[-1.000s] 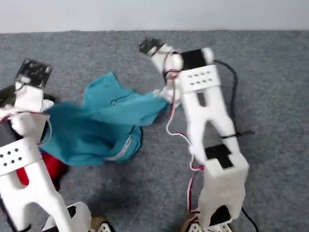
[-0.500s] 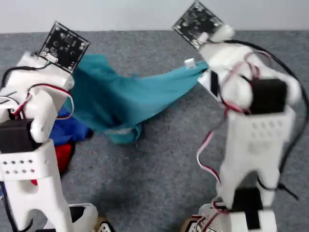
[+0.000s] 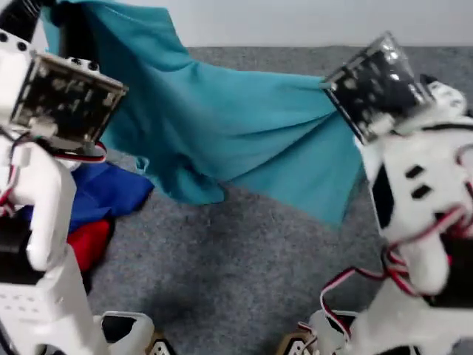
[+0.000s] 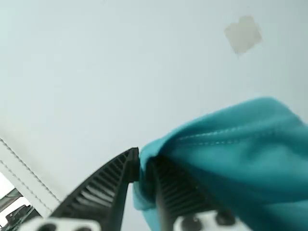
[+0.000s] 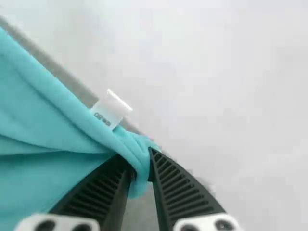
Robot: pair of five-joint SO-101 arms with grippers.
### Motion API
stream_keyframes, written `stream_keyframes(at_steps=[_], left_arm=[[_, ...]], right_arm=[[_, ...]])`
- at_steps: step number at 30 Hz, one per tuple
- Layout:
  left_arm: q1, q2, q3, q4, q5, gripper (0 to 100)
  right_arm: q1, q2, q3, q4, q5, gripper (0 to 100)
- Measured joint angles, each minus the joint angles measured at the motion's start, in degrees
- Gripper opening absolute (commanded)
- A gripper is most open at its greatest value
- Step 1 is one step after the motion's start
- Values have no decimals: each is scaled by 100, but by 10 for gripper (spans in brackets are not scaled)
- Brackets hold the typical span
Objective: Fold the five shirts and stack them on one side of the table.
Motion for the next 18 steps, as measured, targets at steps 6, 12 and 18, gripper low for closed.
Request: stream_keyframes(at_steps=[6, 12, 18], left_arm=[[0, -132, -448, 0, -176, 15], [229, -185, -1152, 0, -774, 15], [369, -220, -1486, 0, -1046, 15]], right_arm=[[352, -475, 0, -607, 281, 9], [747, -853, -9, -1204, 519, 9], [914, -1046, -9, -1257, 721, 9]])
